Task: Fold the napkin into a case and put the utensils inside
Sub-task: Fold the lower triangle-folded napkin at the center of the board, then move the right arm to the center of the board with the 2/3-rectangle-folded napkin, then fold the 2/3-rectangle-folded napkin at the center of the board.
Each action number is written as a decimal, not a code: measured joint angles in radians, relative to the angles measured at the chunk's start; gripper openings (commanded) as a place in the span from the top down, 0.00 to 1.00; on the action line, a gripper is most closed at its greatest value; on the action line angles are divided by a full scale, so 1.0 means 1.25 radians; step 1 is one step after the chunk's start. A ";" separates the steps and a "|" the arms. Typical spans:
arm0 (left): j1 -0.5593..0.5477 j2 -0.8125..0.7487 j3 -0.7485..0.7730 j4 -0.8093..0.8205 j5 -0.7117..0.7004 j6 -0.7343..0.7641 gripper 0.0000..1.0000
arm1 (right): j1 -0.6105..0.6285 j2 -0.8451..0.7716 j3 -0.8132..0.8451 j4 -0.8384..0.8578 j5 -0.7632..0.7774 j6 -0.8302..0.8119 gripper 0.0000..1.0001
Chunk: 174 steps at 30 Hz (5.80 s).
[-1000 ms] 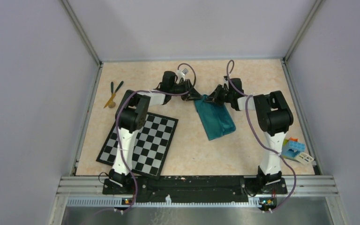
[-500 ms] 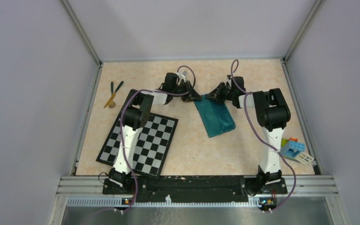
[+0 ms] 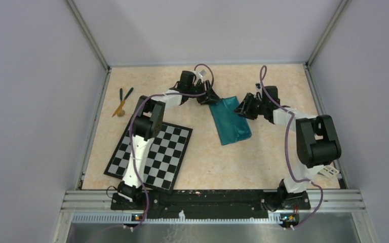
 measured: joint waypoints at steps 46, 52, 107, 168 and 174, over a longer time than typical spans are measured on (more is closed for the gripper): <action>-0.614 -0.080 0.128 -0.598 -0.844 0.157 0.38 | -0.253 -0.452 -0.194 -0.446 0.310 -0.096 0.47; -0.638 -0.080 0.122 -0.611 -0.886 0.148 0.35 | -0.253 -0.452 -0.210 -0.435 0.301 -0.097 0.48; -0.677 -0.325 -0.183 -0.460 -0.952 0.169 1.00 | -0.201 -0.241 -0.357 -0.061 -0.144 -0.031 0.38; -0.271 -0.298 -0.416 0.112 -0.311 0.012 1.00 | -0.105 -0.086 -0.264 0.099 0.023 -0.032 1.00; -0.271 -0.250 -0.405 0.117 -0.336 0.008 1.00 | -0.085 -0.107 -0.240 0.050 0.065 -0.053 1.00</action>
